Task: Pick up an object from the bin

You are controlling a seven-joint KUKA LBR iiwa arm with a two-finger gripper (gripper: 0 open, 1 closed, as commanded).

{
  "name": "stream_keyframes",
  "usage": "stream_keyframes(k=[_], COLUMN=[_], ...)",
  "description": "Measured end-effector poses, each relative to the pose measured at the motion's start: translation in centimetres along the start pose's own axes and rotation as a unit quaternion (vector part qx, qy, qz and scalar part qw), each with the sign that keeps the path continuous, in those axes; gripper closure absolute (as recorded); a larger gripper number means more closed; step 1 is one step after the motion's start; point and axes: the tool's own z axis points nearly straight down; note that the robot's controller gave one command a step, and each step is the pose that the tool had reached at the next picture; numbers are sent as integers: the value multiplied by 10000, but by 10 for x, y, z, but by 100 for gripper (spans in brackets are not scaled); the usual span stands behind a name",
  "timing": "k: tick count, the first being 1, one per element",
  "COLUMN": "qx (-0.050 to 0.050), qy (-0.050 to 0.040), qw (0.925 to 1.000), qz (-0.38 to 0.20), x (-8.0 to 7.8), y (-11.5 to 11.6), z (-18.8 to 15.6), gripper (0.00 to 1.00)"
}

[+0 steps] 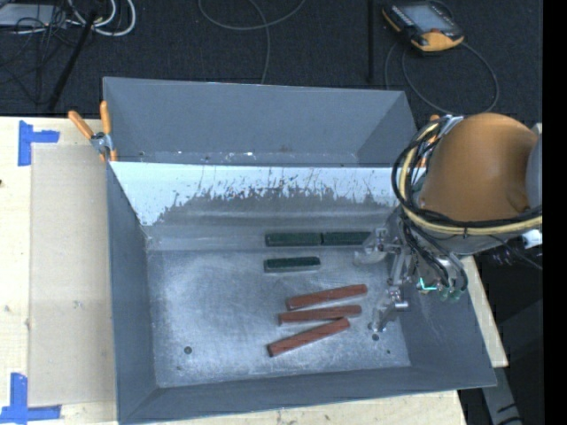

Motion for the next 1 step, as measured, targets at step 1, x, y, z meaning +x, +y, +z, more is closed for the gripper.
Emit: stream_keyframes(k=[1], qx=[4], qy=[-40], qw=[10000], qz=[-6], x=[-2], y=[0], z=[-4], gripper=[0])
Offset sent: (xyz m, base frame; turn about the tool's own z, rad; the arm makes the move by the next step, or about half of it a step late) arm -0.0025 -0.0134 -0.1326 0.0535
